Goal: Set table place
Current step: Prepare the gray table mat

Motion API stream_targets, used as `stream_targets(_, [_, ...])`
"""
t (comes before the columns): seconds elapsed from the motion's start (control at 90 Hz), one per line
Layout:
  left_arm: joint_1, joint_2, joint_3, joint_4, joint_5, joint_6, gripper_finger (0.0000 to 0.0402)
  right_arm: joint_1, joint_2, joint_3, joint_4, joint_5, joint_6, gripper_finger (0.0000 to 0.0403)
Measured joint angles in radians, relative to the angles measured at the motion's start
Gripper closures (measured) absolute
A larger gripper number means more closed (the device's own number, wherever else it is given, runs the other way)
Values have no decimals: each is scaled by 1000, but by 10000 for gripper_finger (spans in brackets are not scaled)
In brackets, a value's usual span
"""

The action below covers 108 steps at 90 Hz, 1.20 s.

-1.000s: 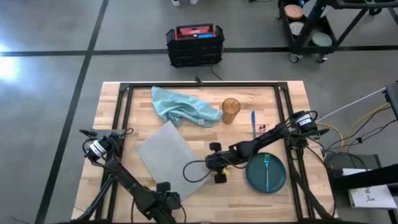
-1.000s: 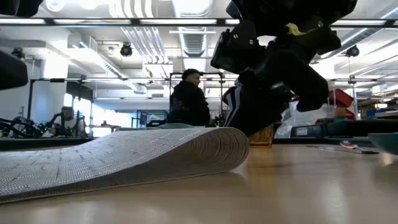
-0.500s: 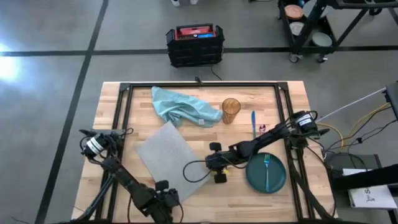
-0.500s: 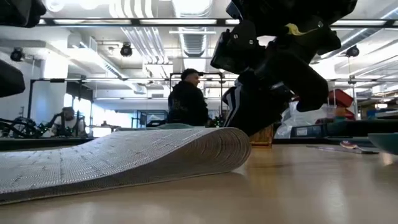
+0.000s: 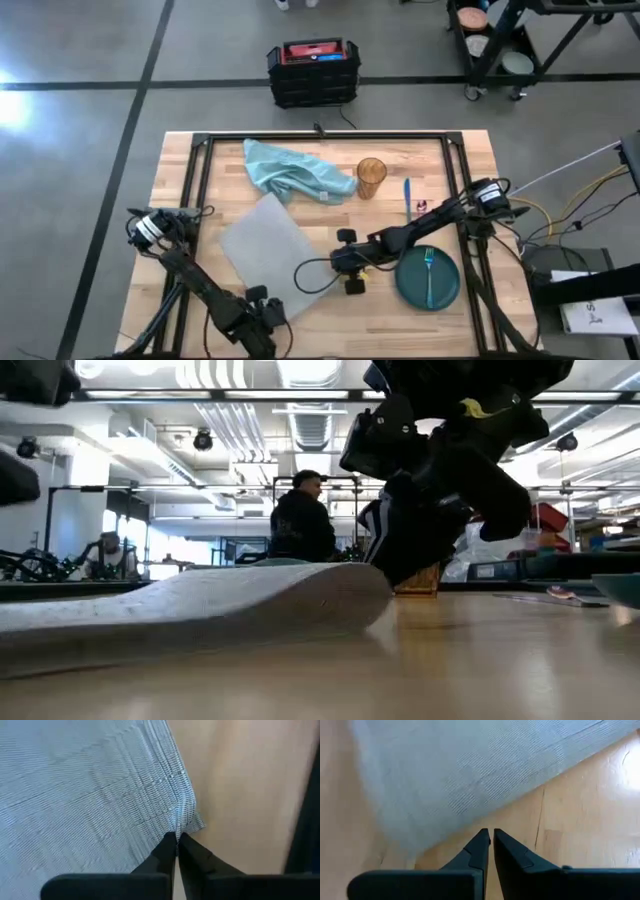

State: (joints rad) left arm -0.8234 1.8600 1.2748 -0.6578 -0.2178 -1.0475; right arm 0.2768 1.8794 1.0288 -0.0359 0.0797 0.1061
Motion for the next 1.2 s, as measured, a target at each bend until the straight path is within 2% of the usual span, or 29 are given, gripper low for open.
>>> stream_targets(0.089, [0, -79, 4, -69, -38, -33, 401, 1, -20, 21, -46, 0, -1, 389])
stream_targets(0.189, [-1, -136, 1, -108, -127, -37, 401, 2, -42, 44, -85, -1, -1, 389])
stream_targets(0.311, [5, -205, 5, -113, -267, 9, 401, 4, -52, 62, -84, -2, 4, 389])
stream_targets(0.433, [29, -229, 3, -119, -337, 70, 401, 4, -46, 59, -86, -1, 6, 389])
stream_targets(0.689, [85, -248, 5, -109, -342, 177, 401, 0, -6, 51, -87, 79, 15, 389])
stream_targets(0.911, [117, -258, 5, -95, -355, 258, 401, 2, 6, 43, -105, 81, 91, 389])
stream_targets(1.022, [120, -258, 5, -95, -364, 290, 401, 13, 6, 41, -76, 46, 122, 389])
stream_targets(1.2, [126, -258, 6, -87, -427, 357, 401, 58, 65, 43, 83, -21, 174, 389])
